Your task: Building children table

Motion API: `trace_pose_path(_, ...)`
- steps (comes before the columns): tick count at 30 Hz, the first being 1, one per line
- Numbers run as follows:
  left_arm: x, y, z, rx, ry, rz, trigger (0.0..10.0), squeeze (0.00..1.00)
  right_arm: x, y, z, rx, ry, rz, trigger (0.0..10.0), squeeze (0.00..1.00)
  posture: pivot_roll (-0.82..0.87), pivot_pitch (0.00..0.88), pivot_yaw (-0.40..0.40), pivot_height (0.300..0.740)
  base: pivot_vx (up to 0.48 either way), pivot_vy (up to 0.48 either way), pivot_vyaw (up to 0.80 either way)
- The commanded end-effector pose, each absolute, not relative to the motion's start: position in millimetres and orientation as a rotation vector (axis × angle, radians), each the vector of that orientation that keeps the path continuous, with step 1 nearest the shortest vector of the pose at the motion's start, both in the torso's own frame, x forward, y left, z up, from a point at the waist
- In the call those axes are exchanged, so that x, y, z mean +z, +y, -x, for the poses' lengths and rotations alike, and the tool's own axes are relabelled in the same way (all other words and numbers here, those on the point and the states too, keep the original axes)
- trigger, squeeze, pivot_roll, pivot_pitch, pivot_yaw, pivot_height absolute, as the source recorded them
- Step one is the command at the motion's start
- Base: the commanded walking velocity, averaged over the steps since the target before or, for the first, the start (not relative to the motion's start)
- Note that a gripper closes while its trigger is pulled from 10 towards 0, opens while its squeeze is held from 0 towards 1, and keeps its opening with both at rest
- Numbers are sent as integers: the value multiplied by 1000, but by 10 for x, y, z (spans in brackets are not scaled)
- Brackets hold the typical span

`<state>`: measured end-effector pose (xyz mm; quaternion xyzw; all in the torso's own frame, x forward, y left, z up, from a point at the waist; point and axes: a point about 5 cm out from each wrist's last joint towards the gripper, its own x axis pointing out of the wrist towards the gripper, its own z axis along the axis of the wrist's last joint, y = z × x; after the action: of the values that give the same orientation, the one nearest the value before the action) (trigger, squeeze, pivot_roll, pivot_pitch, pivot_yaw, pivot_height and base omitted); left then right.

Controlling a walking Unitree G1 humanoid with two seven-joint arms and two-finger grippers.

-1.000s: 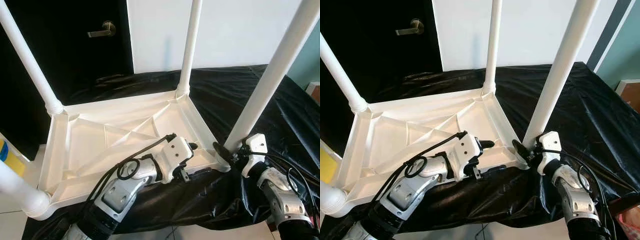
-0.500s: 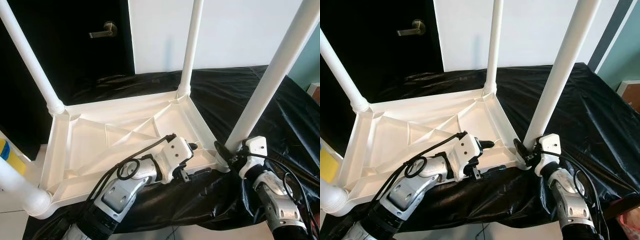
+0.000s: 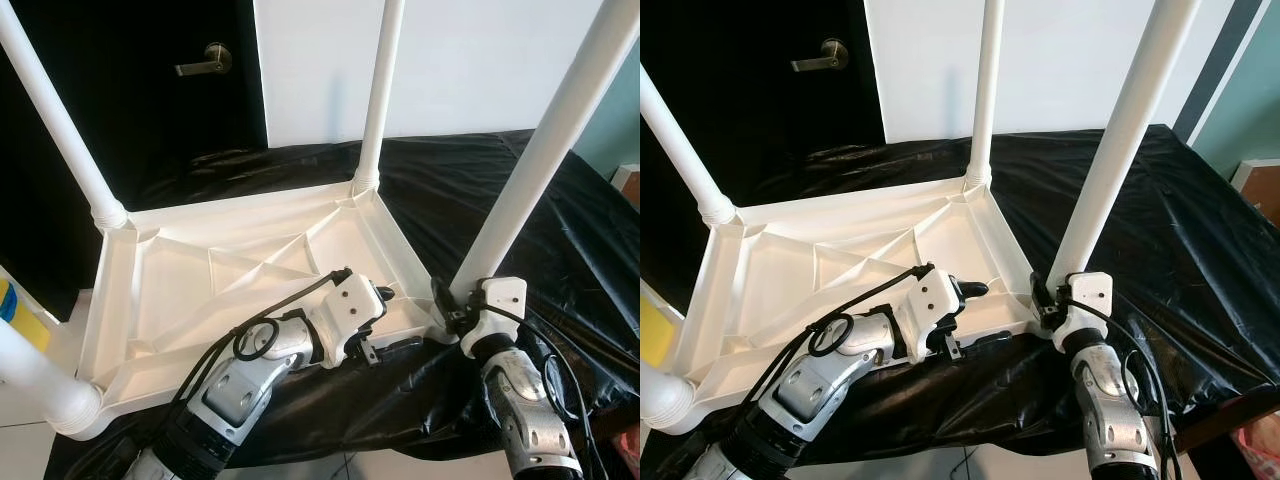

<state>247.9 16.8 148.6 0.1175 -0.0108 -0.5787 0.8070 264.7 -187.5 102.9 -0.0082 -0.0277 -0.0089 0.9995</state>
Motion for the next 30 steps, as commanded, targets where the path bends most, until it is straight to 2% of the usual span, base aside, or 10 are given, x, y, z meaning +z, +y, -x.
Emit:
trace_pose_path(1, 1487, 166, -2457, -1268, -17, -261, 10000, 0, 865, -1903, -2596, -132, 40, 17, 10000, 0, -42, 0, -2, 740, 0, 0, 0)
trace_pose_path(6, 1487, 165, -2458, -1264, -15, -258, 10000, 0, 819, -1670, -2609, -247, 86, -29, 10000, 0, -37, 0, -4, 740, 0, 0, 0)
trace_pose_path(30, 1475, 171, -2470, -1248, -13, -266, 10000, 0, 906, -1626, -2620, -249, 56, 32, 10000, 0, -32, 0, -13, 740, 0, 0, 0)
